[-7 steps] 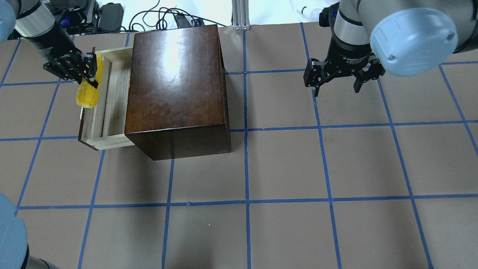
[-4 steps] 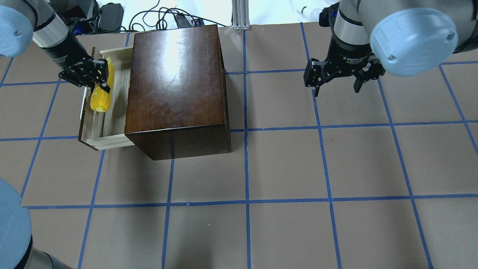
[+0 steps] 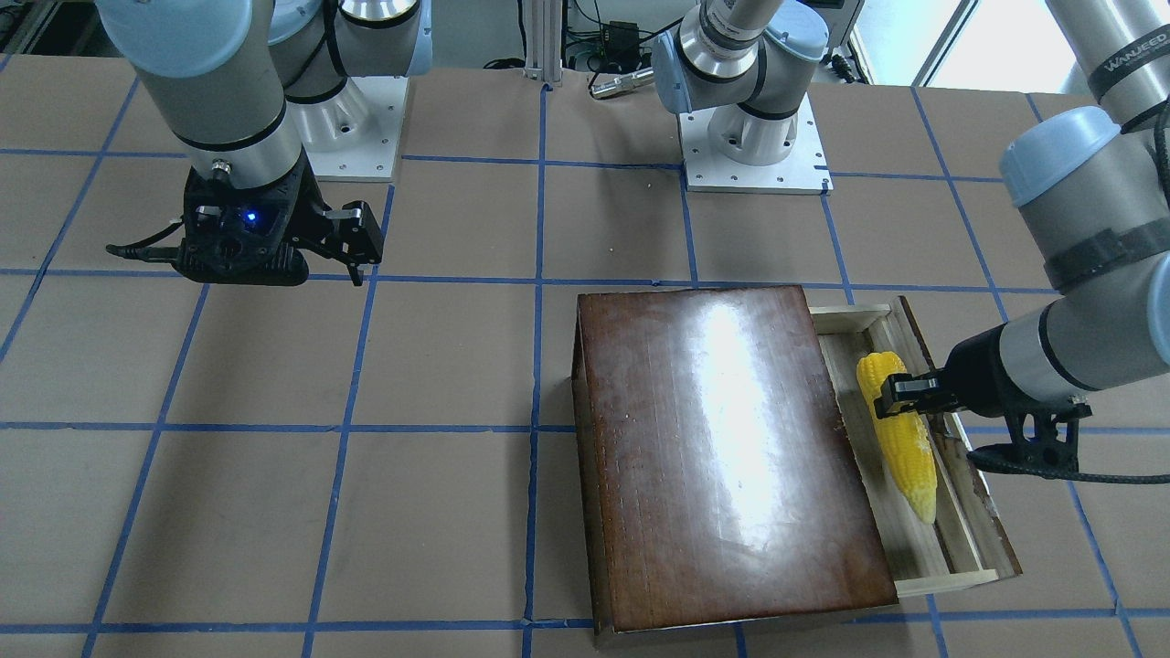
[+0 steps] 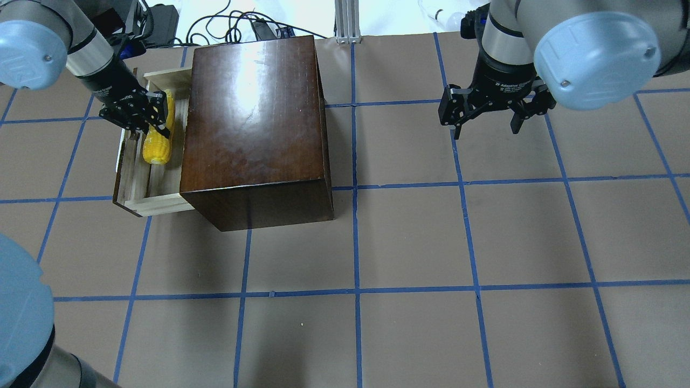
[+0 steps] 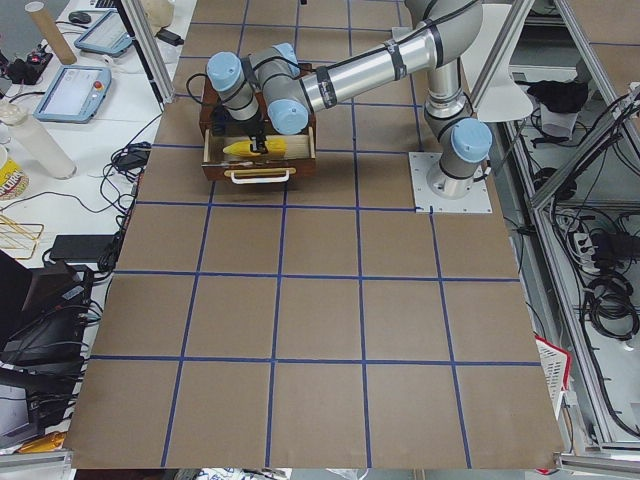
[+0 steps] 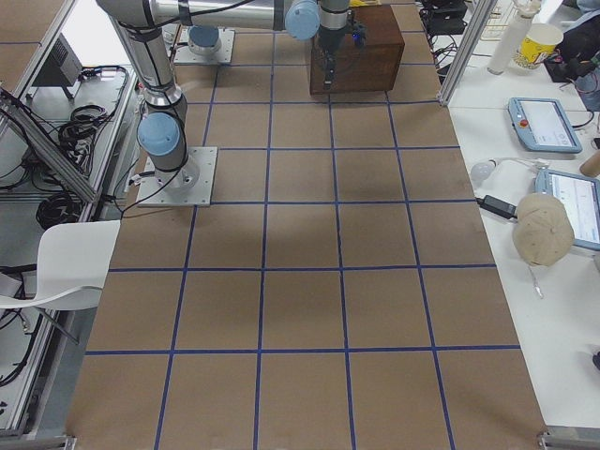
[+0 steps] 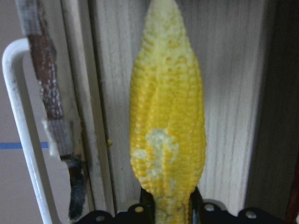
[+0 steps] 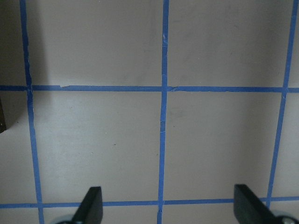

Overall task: Open drawer and put corn inside
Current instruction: 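Lower the corn into the open drawer and open the left gripper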

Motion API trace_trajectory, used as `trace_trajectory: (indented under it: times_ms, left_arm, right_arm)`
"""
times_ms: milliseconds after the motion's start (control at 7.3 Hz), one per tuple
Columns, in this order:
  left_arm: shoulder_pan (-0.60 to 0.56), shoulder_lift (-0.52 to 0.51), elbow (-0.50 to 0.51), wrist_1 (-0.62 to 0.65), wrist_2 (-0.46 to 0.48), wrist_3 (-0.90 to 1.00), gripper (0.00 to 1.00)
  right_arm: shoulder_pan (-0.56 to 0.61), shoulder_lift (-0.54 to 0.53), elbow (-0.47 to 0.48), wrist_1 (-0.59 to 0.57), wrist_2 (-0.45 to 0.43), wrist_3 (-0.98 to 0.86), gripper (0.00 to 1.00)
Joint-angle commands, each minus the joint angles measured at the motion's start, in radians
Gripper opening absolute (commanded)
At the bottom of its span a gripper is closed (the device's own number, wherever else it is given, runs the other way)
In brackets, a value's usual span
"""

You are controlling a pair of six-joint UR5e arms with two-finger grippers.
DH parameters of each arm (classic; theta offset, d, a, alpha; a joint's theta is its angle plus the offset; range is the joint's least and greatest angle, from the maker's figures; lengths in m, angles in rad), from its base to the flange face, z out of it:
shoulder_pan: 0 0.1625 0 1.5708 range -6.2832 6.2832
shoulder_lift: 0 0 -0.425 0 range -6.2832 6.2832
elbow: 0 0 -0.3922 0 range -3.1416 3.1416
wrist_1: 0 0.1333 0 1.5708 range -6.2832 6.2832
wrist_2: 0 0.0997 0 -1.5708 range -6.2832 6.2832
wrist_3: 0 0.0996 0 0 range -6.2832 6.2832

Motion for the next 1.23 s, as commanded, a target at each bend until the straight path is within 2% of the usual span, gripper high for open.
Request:
trace_trajectory:
  times_ms: [0, 137, 274, 411, 685, 1096]
  left_arm:
    - [-0.004, -0.02, 0.002, 0.022, 0.003, -0.002, 0.36]
    - [-0.009, -0.017, 0.005, 0.021, 0.003, -0.018, 0.72]
    - [-0.01, -0.017, 0.012, 0.022, 0.001, -0.04, 0.9]
    - [-0.015, -0.006, 0.014, 0.021, 0.004, -0.05, 1.0]
    - [-0.044, 0.014, 0.063, 0.007, 0.013, -0.05, 1.0]
    - [-0.081, 0.043, 0.179, -0.14, 0.067, -0.05, 1.0]
  right_arm:
    - [0.0, -0.001, 0.0, 0.0, 0.0, 0.0, 1.0]
    - [0.0, 0.0, 0.0, 0.0, 0.002, 0.0, 1.0]
    - [0.0, 0.0, 0.0, -0.001, 0.0, 0.0, 1.0]
    - [0.0, -0.001, 0.0, 0.0, 0.0, 0.0, 1.0]
    - [0.0, 0.0, 0.0, 0.0, 0.0, 0.0, 1.0]
    - [0.0, 0.0, 0.0, -0.001, 0.0, 0.0, 1.0]
